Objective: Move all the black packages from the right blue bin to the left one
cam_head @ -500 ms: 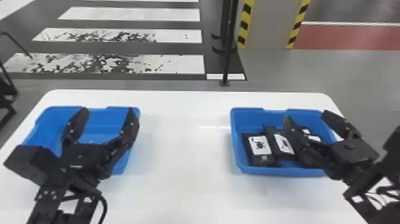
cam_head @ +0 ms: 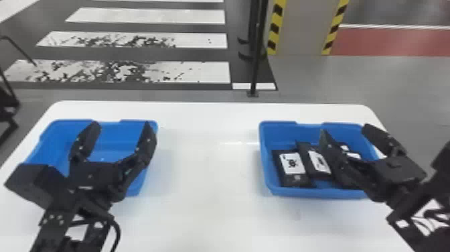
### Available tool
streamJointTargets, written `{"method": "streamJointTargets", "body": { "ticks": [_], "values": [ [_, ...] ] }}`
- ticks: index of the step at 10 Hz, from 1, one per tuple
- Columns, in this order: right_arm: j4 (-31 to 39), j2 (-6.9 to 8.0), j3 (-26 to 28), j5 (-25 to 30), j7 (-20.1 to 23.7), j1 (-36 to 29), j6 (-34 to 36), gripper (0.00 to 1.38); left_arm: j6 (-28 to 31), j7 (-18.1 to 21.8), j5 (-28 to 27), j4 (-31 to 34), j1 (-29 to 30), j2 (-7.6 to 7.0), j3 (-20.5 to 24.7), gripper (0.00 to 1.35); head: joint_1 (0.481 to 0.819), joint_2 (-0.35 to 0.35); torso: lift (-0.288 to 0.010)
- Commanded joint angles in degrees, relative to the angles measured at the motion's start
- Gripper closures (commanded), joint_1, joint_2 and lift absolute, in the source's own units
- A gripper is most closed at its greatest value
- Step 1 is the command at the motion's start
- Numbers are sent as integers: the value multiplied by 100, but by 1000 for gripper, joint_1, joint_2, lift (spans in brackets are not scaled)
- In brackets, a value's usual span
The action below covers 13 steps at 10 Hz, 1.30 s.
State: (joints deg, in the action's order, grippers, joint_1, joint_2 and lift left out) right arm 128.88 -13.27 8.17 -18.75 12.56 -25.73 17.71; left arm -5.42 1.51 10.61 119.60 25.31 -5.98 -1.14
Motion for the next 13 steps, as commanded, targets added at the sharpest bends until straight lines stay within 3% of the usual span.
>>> {"method": "streamJointTargets", "body": {
  "ticks": [1,5,9,13],
  "values": [
    [-42,0,-6,-44,9,0,-42,139,8,-1,2,-14,0,0,0,104,695,-26,-174],
    [-98,-9,-6,-90,71,126,240,139,78,7,2,-42,-14,0,-12,104,695,-25,-174],
    [-548,-141,-212,173,370,1139,2152,139,162,25,13,-56,-28,-9,-34,104,695,-11,-174],
    [-829,-149,-303,493,203,1547,3347,139,191,34,25,-70,-28,-9,-46,104,695,-24,-174]
  ]
}}
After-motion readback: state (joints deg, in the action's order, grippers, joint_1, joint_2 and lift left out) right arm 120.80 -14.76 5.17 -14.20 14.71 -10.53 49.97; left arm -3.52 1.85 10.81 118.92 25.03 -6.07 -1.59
